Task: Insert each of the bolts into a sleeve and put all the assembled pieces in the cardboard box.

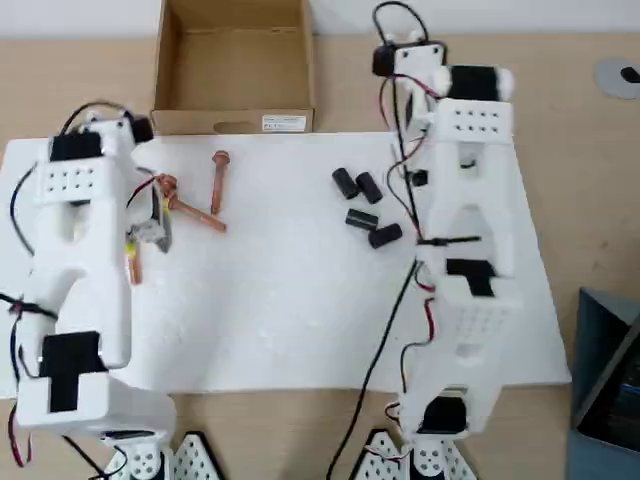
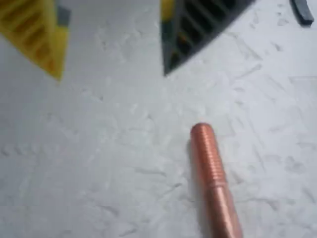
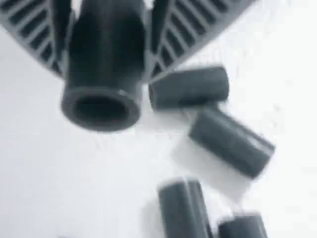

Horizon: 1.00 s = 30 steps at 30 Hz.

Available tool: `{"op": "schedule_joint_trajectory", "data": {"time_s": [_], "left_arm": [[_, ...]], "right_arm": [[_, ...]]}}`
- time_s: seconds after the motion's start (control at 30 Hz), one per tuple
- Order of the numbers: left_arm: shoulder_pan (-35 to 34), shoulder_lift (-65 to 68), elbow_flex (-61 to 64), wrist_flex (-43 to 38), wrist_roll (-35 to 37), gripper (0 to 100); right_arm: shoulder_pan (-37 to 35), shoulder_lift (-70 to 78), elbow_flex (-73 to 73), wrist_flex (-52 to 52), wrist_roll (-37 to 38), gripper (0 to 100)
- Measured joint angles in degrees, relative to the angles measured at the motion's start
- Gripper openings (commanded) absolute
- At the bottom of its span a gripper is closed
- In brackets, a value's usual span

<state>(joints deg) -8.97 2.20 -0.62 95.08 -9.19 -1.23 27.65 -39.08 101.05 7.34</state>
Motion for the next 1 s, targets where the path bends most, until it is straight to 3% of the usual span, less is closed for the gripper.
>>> {"op": "schedule_joint_trajectory", "data": {"time_s": [0.43,0.57,0.8,1.0], "left_arm": [[10.9,25.8,-33.8,4.7,8.4,5],[11.5,34.3,-44.4,4.7,9.3,0],[12.0,46.3,-60.5,4.7,9.8,0],[12.1,51.3,-67.2,4.7,9.7,4]], "right_arm": [[9.5,-5.2,15.6,-1.8,4.0,1.2],[12.1,-5.2,18.2,-3.6,5.0,1.2],[13.4,-5.2,18.7,-3.9,5.4,1.2],[13.5,-5.2,18.7,-3.9,5.4,1.2]]}}
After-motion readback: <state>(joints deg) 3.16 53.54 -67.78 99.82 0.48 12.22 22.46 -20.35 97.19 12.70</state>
